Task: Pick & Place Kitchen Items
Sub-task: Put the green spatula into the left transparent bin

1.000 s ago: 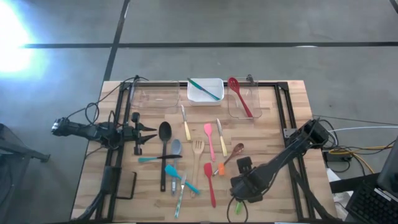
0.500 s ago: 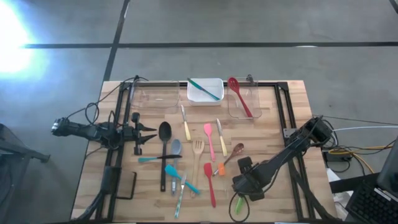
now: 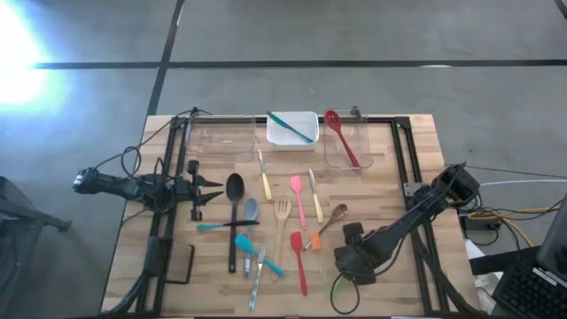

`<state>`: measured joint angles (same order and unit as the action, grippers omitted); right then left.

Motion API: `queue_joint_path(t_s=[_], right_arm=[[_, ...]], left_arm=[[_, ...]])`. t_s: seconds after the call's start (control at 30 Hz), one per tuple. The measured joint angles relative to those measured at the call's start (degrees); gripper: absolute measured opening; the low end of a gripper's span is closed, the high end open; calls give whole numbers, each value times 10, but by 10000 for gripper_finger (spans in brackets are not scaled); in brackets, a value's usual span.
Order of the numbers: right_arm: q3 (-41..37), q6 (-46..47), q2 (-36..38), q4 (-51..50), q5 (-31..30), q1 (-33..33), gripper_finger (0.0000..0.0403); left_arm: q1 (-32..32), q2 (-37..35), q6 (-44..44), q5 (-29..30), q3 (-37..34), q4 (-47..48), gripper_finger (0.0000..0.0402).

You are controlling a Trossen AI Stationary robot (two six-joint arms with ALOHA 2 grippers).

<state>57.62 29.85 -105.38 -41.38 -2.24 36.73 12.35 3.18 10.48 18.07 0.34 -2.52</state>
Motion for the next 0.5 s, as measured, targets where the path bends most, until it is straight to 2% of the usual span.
queue_joint_path(t_s=[0.37,0.5], right_arm=[[13,0,4,6,21,0,25],[13,0,14,1,46,0,12]], left_arm=[[0,0,0,0,0,0,101],[0,0,0,0,0,0,101]])
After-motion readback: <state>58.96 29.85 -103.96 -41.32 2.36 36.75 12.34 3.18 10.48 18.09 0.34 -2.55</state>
